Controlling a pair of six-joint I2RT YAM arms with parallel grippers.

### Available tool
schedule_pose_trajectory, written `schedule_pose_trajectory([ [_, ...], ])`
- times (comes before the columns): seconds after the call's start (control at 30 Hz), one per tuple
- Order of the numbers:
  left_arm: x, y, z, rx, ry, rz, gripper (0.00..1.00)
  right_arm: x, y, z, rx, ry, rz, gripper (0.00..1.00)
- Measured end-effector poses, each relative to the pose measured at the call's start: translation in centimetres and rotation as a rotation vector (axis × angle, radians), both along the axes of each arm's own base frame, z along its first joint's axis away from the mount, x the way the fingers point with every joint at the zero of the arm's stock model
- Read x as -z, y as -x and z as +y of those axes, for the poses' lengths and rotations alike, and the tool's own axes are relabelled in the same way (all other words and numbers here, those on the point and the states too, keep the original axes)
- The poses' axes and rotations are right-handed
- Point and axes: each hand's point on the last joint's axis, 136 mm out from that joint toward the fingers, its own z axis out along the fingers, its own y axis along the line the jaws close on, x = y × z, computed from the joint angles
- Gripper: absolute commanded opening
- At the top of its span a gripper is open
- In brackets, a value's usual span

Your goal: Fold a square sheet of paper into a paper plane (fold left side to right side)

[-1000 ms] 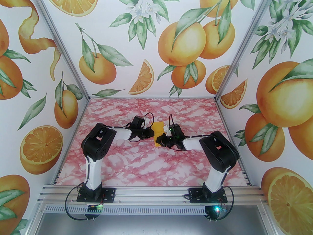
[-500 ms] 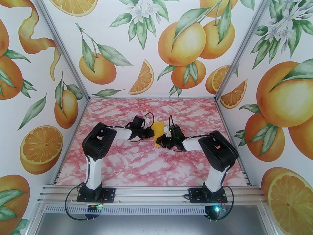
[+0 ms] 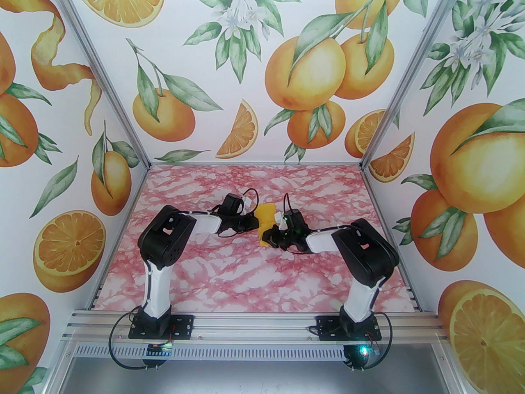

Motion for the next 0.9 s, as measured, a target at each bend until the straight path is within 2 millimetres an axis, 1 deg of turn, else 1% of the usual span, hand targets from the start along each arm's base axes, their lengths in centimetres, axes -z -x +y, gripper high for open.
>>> schedule_pose_trajectory([
  [0.9,-0.01,-0.07,0.10,-0.001,0.008,-0.003,0.00,0.13,0.23,0.12,-0.005,0.003,0.002,0.06],
])
